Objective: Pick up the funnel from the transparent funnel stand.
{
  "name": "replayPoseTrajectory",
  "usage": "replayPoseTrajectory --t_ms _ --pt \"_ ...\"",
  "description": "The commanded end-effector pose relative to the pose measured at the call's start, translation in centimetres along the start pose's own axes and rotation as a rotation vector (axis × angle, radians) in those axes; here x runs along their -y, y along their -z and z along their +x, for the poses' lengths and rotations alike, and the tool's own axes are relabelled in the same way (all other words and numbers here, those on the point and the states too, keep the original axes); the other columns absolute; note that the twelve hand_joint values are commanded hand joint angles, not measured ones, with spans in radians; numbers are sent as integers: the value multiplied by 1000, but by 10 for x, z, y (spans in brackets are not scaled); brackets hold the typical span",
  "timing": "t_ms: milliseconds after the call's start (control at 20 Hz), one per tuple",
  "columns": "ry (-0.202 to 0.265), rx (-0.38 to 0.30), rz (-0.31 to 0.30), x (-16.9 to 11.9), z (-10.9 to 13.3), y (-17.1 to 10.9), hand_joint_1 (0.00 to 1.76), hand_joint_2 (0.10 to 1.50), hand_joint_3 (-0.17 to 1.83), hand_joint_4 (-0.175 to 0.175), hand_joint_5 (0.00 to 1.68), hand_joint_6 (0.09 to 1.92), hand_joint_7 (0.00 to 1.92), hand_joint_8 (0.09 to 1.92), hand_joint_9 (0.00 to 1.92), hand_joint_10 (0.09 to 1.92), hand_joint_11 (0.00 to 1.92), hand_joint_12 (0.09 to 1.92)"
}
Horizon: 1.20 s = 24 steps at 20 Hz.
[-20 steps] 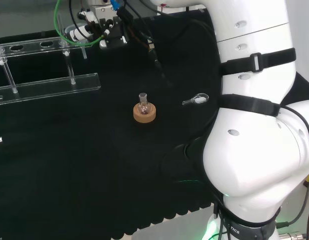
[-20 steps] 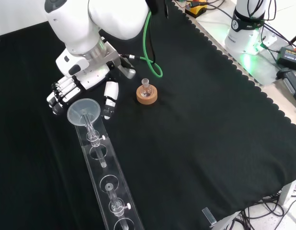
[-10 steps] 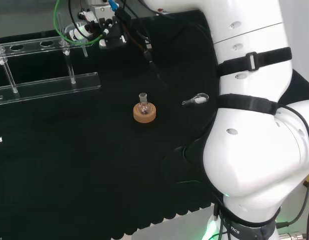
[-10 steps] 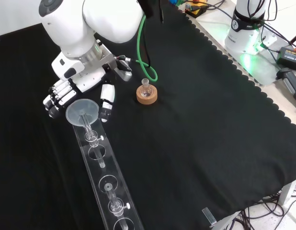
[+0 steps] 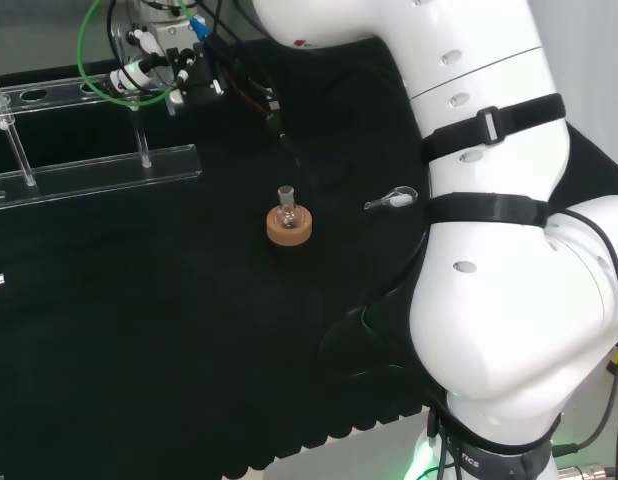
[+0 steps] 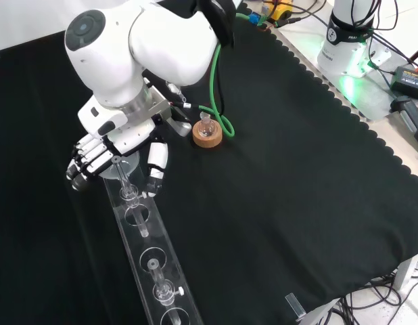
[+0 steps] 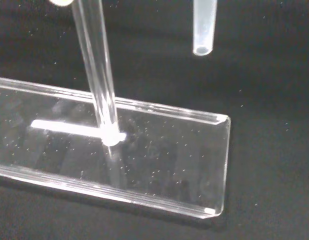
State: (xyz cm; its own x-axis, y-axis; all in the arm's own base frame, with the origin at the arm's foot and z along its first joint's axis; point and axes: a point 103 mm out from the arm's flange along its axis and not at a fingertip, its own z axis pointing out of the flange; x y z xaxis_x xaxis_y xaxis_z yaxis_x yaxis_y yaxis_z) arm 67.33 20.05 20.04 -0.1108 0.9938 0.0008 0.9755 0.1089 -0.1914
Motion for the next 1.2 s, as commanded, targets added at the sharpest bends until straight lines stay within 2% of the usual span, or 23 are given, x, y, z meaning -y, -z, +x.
replayPoseTrajectory --t_ms 50,100,250,400,700,900,1000,1100,1200 --pt "1 82 -64 1 16 -1 193 843 8 51 0 87 43 87 44 776 135 1550" --pt "5 83 -83 0 15 -5 197 845 8 43 0 87 86 115 126 834 221 1527" --pt "24 51 -147 0 -4 -19 220 853 10 11 69 87 125 634 375 914 502 1428" --pt "47 22 -194 0 -19 -25 261 866 16 -31 201 87 275 914 646 956 811 1346" --pt "65 24 -268 4 -35 -21 344 882 25 -105 394 87 523 1107 994 1045 1193 1326" --pt "97 93 -381 12 -37 -11 541 874 22 -160 556 155 771 1246 1287 1208 1539 1386" --pt "116 134 -450 15 -35 -7 709 871 23 -172 604 419 961 1320 1484 1229 1743 1378" --pt "128 167 -517 17 -34 -5 851 868 24 -175 770 682 1169 1336 1668 1202 1871 1377" --pt "146 192 -570 19 -32 -3 962 865 26 -175 979 743 1357 1258 1823 1150 1910 1415"
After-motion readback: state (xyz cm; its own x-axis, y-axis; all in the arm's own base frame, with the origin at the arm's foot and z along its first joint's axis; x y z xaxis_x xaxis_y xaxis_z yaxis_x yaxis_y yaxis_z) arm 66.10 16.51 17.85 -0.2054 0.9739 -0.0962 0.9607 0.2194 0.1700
